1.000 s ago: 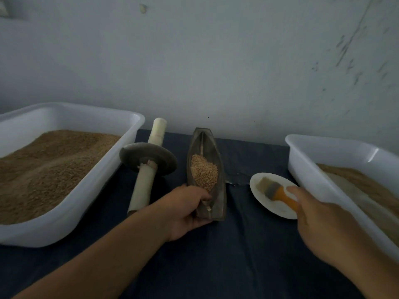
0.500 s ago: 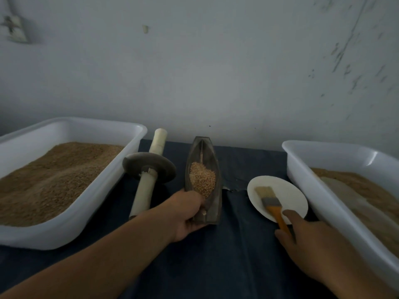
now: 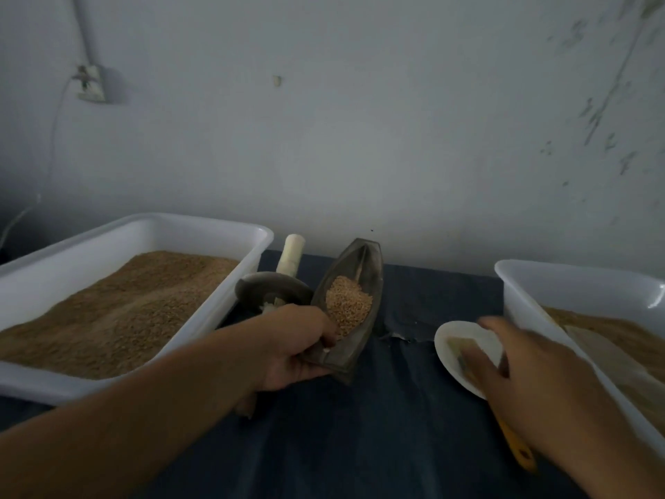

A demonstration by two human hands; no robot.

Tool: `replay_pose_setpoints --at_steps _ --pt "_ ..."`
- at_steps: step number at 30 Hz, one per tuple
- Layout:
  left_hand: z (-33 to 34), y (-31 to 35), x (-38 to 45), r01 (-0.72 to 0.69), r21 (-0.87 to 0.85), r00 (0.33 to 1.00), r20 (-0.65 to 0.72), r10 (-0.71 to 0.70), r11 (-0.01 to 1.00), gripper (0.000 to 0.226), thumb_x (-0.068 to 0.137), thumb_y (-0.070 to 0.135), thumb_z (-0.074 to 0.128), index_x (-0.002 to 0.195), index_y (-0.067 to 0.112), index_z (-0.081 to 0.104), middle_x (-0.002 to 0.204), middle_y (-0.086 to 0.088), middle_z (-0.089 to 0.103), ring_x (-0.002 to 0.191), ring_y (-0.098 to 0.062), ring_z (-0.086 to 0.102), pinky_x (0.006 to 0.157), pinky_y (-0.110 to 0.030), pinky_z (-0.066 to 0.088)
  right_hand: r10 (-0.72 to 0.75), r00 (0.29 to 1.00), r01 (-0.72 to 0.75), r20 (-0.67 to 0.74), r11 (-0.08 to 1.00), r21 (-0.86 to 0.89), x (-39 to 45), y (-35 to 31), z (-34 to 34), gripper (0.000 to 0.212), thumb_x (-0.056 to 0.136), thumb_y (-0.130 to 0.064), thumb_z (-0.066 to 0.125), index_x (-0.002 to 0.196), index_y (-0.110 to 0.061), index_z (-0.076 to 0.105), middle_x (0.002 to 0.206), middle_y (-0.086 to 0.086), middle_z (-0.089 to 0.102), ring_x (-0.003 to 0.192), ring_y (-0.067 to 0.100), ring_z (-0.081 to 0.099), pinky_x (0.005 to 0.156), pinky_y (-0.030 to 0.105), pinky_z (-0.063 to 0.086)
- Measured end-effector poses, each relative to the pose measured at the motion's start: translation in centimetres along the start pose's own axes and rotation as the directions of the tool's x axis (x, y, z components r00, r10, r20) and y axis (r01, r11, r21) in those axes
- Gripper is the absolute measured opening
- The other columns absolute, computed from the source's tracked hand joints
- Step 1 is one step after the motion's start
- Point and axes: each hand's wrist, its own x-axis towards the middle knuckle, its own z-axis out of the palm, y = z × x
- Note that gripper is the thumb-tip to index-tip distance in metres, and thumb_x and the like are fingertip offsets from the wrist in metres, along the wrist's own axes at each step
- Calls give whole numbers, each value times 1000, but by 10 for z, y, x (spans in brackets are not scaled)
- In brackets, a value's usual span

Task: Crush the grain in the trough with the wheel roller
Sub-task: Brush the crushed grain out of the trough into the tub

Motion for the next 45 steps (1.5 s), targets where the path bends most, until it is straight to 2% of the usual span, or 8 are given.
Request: replay_pose_setpoints --at_steps 5,8,14,19,22,25,32,45 --pt "-8 24 -35 -17 -24 999 47 18 1000 30 86 -9 52 113 1 49 79 -21 72 67 -27 73 51 -31 57 -51 997 46 49 993 109 76 -52 -33 64 95 -65 37 142 -23 48 130 4 61 116 24 57 92 36 45" --pt "-16 43 -58 -38 36 998 51 36 999 21 81 -9 53 102 -5 54 73 -22 69 58 -24 71 44 -26 54 -86 991 59 103 969 239 130 -91 -42 57 98 -56 40 124 -10 61 125 14 63 111 33 61 97 41 48" --pt "-59 87 -105 -22 116 996 93 11 993 16 66 0 54 61 -8 66 58 -15 58 41 -14 59 33 -18 45 -4 969 -153 246 774 615 196 -134 -43 24 97 -33 54 97 -12 66 100 9 68 75 19 70 50 23 51" --pt "-114 101 -129 -66 228 993 -76 86 971 18 75 -1 54 89 -8 63 90 -22 62 42 -14 59 34 -18 46 -53 977 -121 209 667 735 219 -188 -39 20 95 -29 62 101 -10 67 97 7 70 77 16 69 53 24 52" --pt "-154 102 -136 -57 319 970 -209 128 946 48 64 -1 62 111 -9 59 117 -25 65 52 -19 63 40 -22 50 -96 967 -132 235 601 788 224 -229 -29 13 92 -21 67 94 -8 70 91 7 72 76 14 67 54 22 52" --pt "-189 100 -141 -20 421 934 -315 167 907 71 56 1 66 126 -7 57 118 -29 64 57 -21 63 42 -24 50 -139 939 -192 313 544 817 226 -270 -9 8 90 -14 67 89 -6 70 82 7 70 63 10 63 53 18 51" --pt "-256 97 -143 49 605 901 -370 226 795 40 83 -7 56 117 12 67 103 -19 72 83 -27 70 67 -33 57 -319 841 -299 437 400 867 229 -339 43 11 89 0 66 98 -3 69 91 12 70 75 15 68 57 20 54" --pt "-300 81 -100 207 978 773 -184 607 33 51 99 26 48 146 39 34 115 7 59 92 -9 54 80 -24 41 -389 821 -370 417 191 909 241 -375 102 32 86 6 66 117 3 59 114 22 66 102 30 67 71 28 59"
